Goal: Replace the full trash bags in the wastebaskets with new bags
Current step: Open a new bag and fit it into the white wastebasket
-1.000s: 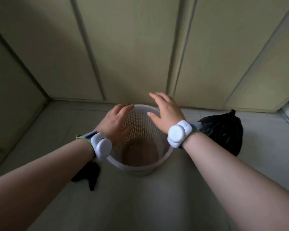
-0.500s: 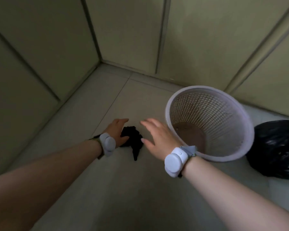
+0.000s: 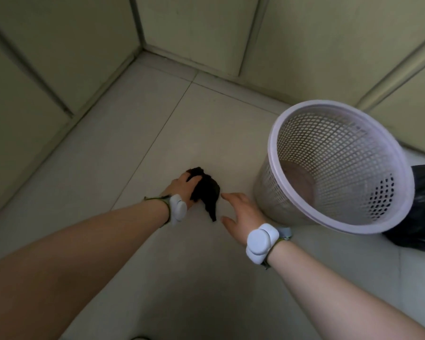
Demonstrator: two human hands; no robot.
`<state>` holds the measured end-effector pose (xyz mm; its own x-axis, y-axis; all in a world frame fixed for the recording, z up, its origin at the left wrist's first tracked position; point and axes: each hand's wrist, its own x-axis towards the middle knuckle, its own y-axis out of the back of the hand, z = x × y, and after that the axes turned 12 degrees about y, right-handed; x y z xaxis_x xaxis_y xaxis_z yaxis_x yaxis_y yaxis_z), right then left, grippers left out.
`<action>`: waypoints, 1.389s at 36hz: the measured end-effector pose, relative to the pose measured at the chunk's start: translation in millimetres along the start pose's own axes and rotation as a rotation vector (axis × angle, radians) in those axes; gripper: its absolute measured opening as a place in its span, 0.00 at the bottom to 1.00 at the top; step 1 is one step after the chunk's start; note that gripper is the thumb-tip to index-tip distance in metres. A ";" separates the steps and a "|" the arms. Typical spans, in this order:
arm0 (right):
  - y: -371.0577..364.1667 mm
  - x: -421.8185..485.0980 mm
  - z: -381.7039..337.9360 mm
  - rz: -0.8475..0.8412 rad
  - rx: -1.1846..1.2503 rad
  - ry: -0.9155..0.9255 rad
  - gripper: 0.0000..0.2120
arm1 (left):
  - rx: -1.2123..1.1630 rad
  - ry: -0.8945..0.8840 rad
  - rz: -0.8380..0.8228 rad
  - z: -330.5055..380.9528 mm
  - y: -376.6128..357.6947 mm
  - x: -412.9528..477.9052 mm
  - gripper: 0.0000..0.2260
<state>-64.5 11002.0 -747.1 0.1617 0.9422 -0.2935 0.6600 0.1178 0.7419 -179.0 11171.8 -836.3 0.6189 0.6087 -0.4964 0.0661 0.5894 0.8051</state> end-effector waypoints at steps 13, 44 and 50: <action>29.4 3.0 -29.1 0.185 0.114 0.177 0.27 | -0.466 0.081 0.194 15.8 78.8 -33.0 0.12; 272.3 -107.7 28.8 0.616 0.698 0.199 0.04 | -0.951 -0.214 0.371 293.8 172.5 -89.6 0.13; 264.6 -110.1 33.3 0.585 0.352 0.104 0.06 | -0.920 -0.162 0.444 303.3 164.1 -87.4 0.05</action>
<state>116.8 10919.1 -538.6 0.5041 0.8470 0.1684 0.6873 -0.5116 0.5156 15.2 11054.3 -562.4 0.5439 0.8318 -0.1110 -0.7756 0.5488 0.3118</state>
